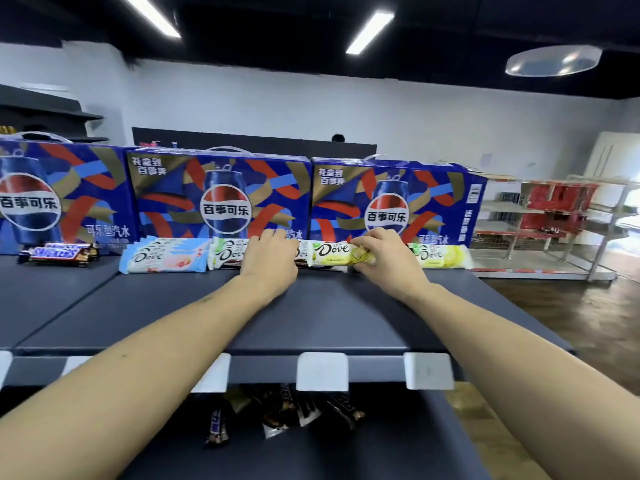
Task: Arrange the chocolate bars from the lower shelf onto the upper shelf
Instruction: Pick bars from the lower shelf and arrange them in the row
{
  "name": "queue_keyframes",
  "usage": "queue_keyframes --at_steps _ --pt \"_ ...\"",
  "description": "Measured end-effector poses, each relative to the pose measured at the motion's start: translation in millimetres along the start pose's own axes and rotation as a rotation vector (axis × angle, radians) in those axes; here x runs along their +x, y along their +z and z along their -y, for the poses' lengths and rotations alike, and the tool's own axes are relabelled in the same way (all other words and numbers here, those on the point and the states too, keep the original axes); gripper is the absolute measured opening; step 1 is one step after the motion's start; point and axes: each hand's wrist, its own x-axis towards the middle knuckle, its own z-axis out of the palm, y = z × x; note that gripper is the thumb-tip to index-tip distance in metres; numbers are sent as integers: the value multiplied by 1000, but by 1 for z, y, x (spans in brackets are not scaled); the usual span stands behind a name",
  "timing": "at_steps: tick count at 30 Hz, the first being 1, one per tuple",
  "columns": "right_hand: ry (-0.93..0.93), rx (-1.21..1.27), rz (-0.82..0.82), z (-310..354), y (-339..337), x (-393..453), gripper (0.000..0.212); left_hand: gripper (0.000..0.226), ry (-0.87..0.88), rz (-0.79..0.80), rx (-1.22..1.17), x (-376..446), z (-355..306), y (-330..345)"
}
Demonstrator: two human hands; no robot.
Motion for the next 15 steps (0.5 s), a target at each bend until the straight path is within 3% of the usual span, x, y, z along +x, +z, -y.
queue_keyframes --at_steps 15 --pt "51 -12 143 -147 -73 -85 50 30 41 64 -6 -8 -180 -27"
